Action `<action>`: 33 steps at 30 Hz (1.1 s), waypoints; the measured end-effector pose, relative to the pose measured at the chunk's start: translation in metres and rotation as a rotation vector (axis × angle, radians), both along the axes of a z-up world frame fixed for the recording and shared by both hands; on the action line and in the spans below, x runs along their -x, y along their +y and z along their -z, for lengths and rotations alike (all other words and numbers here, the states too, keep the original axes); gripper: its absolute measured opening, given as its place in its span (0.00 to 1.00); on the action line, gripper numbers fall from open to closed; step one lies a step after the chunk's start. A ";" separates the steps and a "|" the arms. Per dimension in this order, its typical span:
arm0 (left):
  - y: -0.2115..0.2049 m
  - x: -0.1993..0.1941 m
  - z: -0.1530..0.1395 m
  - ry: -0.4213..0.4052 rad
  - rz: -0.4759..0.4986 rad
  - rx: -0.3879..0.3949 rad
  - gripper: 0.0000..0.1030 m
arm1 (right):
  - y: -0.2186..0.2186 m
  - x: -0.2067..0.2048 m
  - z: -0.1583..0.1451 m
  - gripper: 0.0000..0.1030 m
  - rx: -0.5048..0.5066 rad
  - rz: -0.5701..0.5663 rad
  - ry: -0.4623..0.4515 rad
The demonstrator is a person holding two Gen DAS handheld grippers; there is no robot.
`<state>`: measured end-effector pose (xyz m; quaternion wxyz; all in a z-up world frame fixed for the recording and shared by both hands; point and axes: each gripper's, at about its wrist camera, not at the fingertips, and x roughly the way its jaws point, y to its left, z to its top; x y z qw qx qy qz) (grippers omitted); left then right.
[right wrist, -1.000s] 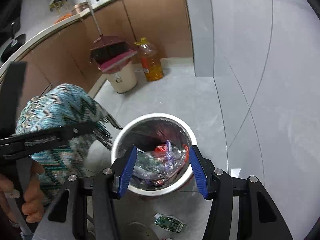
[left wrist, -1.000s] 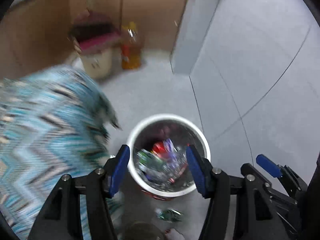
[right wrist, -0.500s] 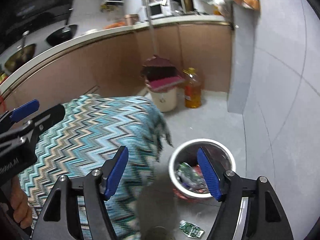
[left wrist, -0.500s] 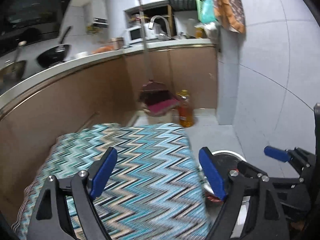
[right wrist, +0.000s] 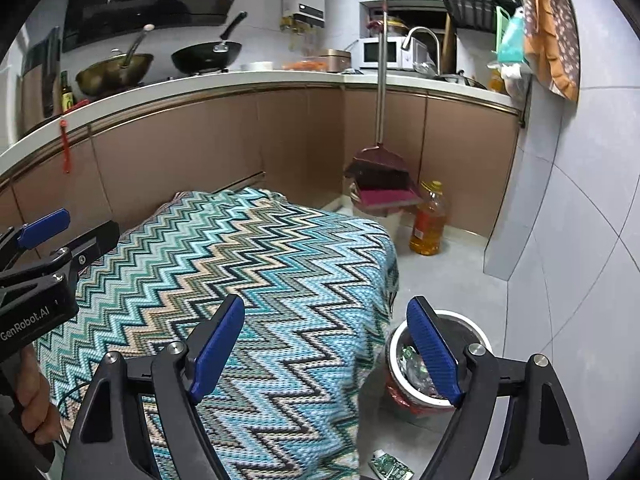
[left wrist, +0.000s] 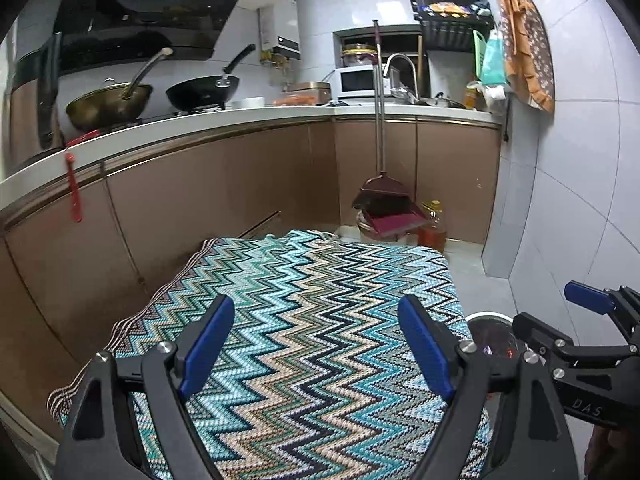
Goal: Collect trash
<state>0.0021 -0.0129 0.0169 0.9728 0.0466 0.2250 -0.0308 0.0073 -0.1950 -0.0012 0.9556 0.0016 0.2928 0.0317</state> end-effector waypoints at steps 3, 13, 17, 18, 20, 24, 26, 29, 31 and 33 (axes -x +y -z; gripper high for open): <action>0.010 0.011 -0.002 -0.009 -0.003 0.011 0.81 | 0.006 0.007 -0.005 0.81 0.007 -0.001 -0.011; 0.016 0.028 -0.003 -0.016 0.000 0.014 0.81 | 0.014 0.020 -0.007 0.82 0.019 -0.003 -0.023; 0.015 0.031 -0.002 -0.011 0.007 0.008 0.81 | 0.015 0.021 -0.003 0.83 0.022 0.004 -0.017; 0.015 0.031 -0.001 -0.007 0.008 0.006 0.81 | 0.015 0.021 -0.002 0.83 0.024 0.006 -0.014; 0.013 0.031 0.001 -0.002 0.008 0.004 0.81 | 0.014 0.021 0.000 0.83 0.023 0.006 -0.007; 0.012 0.030 0.005 0.011 0.008 -0.005 0.81 | 0.013 0.018 0.006 0.83 0.025 0.011 0.007; 0.012 0.029 0.007 0.017 0.008 -0.007 0.81 | 0.012 0.017 0.009 0.83 0.022 0.014 0.016; 0.012 0.027 0.011 0.027 0.007 -0.008 0.81 | 0.008 0.016 0.012 0.83 0.020 0.016 0.024; 0.011 0.025 0.012 0.032 0.006 -0.010 0.81 | 0.008 0.015 0.014 0.83 0.022 0.019 0.027; 0.011 0.024 0.014 0.036 0.005 -0.012 0.81 | 0.006 0.015 0.016 0.83 0.021 0.022 0.031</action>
